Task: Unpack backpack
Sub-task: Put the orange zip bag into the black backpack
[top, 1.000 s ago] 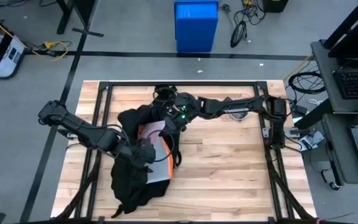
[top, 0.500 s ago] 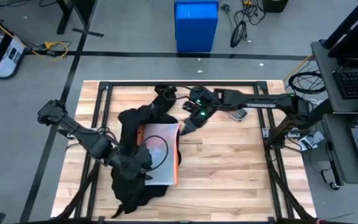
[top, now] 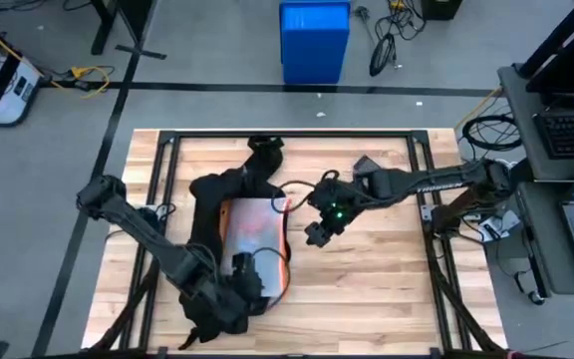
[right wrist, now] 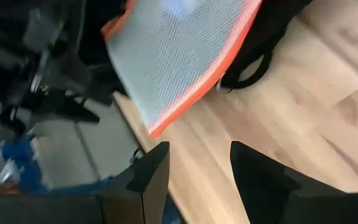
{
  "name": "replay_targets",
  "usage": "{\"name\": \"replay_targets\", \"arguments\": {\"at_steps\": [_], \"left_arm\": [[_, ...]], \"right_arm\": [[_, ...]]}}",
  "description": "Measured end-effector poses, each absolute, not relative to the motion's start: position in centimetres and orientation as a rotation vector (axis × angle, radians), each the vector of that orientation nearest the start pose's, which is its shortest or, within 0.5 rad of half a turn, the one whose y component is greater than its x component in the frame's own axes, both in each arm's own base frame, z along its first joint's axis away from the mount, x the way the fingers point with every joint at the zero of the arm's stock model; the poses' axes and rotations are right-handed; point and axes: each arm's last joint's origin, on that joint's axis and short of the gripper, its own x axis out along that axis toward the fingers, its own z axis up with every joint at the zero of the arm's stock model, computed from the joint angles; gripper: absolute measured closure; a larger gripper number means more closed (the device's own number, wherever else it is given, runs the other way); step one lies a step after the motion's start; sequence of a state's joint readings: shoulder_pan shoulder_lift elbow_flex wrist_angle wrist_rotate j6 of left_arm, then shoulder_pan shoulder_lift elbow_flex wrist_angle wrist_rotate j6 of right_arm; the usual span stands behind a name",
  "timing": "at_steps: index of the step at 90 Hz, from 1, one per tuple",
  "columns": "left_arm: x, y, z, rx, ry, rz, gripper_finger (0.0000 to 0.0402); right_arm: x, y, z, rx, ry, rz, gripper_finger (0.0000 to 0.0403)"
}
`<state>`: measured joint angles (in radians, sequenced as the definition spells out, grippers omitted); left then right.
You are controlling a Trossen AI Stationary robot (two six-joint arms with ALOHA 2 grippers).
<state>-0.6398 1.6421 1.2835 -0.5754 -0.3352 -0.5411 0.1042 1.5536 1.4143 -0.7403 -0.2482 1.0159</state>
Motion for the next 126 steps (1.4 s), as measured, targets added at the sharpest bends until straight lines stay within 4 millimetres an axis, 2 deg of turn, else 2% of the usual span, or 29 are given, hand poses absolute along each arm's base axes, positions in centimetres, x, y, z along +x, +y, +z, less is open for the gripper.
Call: {"name": "replay_targets", "arguments": {"at_steps": [14, 25, 33, 46, 60, 73, 81, 97, 115, 126], "left_arm": [[28.6, -19.8, 24.1, -0.088, 0.92, 0.096, 0.024], [29.2, -19.9, 22.8, -0.032, 0.94, 0.102, 0.024], [29.8, -20.1, 22.0, -0.067, 0.985, 0.053, 0.024], [29.4, -21.0, 22.3, -0.157, 1.011, -0.016, 0.024], [28.1, -21.9, 23.4, -0.132, 1.004, -0.046, 0.024], [27.9, -21.9, 21.9, 0.003, 1.022, 0.05, 0.024], [28.1, -21.6, 20.6, 0.084, 1.039, 0.129, 0.024], [29.0, -21.3, 18.2, 0.158, 1.09, 0.171, 0.024], [28.7, -19.7, 17.9, 0.212, 1.161, 0.279, 0.0244], [28.1, -18.5, 18.2, 0.247, 1.23, 0.359, 0.0285]], "right_arm": [[32.3, 5.6, 31.9, 0.988, 0.947, -0.212, 0.0248], [32.2, 6.4, 31.8, 0.98, 0.906, -0.283, 0.0248], [32.1, 6.7, 31.8, 1.006, 0.889, -0.322, 0.0248], [32.0, 7.2, 31.8, 1.016, 0.896, -0.325, 0.0248], [32.0, 7.3, 31.8, 1.009, 0.899, -0.319, 0.0248], [32.1, 6.8, 31.8, 0.982, 0.894, -0.316, 0.0248], [32.2, 6.4, 31.8, 0.98, 0.889, -0.323, 0.0248], [32.2, 6.2, 31.8, 0.976, 0.888, -0.325, 0.0248], [32.0, 6.9, 31.7, 0.966, 0.912, -0.312, 0.0248], [31.9, 7.4, 31.4, 0.955, 0.933, -0.311, 0.0248]]}}
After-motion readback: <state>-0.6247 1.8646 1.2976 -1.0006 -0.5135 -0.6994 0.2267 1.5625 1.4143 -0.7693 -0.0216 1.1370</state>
